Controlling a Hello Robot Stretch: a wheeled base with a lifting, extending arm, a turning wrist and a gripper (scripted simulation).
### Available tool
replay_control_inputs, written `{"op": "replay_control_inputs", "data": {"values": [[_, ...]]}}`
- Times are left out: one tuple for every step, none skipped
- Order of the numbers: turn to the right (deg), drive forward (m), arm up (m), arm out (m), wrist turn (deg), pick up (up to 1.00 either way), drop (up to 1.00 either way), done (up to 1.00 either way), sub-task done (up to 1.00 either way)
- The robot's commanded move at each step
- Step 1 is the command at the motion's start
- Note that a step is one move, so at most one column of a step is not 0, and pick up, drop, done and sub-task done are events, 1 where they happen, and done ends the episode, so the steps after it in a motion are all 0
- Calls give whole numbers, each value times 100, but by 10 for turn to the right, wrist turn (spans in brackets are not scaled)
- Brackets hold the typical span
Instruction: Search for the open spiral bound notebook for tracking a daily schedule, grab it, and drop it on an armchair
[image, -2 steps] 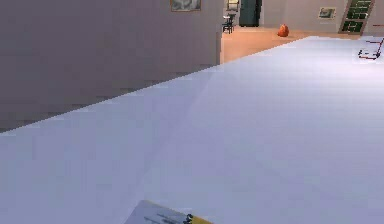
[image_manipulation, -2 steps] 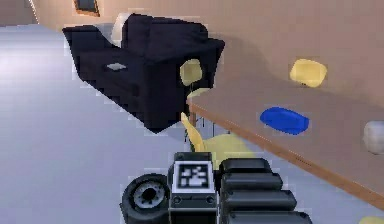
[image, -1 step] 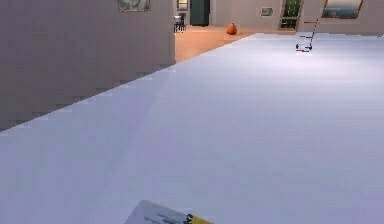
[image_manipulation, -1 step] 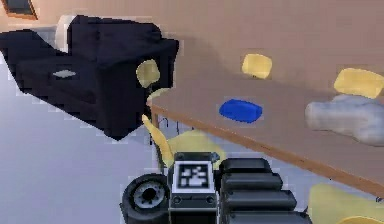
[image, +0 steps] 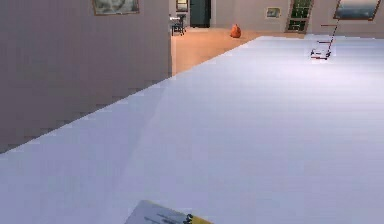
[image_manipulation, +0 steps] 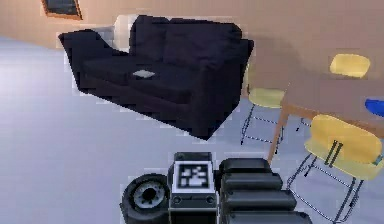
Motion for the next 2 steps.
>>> {"op": "replay_control_inputs", "data": {"values": [[0,100,0,0,0,0,0,0,0],[0,100,0,0,0,0,0,0,0]]}}
